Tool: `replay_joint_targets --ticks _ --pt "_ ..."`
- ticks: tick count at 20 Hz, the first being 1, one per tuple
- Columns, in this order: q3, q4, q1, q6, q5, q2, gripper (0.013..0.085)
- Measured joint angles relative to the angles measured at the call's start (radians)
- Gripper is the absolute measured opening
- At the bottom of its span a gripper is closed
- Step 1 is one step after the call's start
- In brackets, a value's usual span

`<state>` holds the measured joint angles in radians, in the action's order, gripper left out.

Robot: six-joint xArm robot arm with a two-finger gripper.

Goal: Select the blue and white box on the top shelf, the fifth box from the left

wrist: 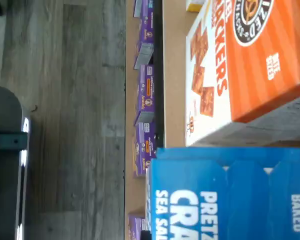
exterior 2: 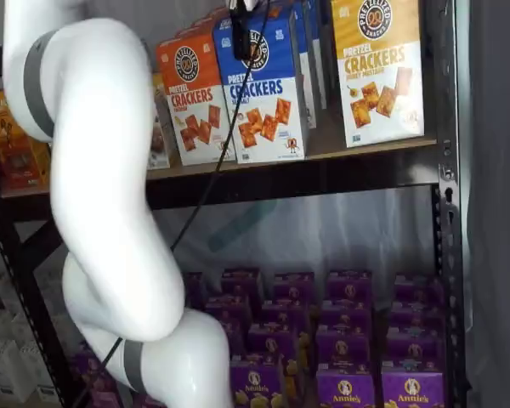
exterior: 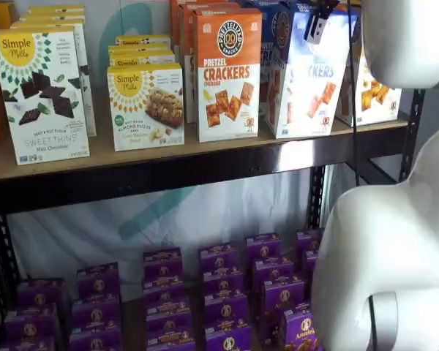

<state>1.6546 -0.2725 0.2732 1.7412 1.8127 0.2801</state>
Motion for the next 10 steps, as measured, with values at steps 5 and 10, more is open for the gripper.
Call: replay_joint_targets --ticks 5,10 --pt "-0.023 -0.015 0.009 0.0 0.017 0.033 0.057" --pt "-0.002 -0.01 0.021 0.002 0.103 0.055 0.057"
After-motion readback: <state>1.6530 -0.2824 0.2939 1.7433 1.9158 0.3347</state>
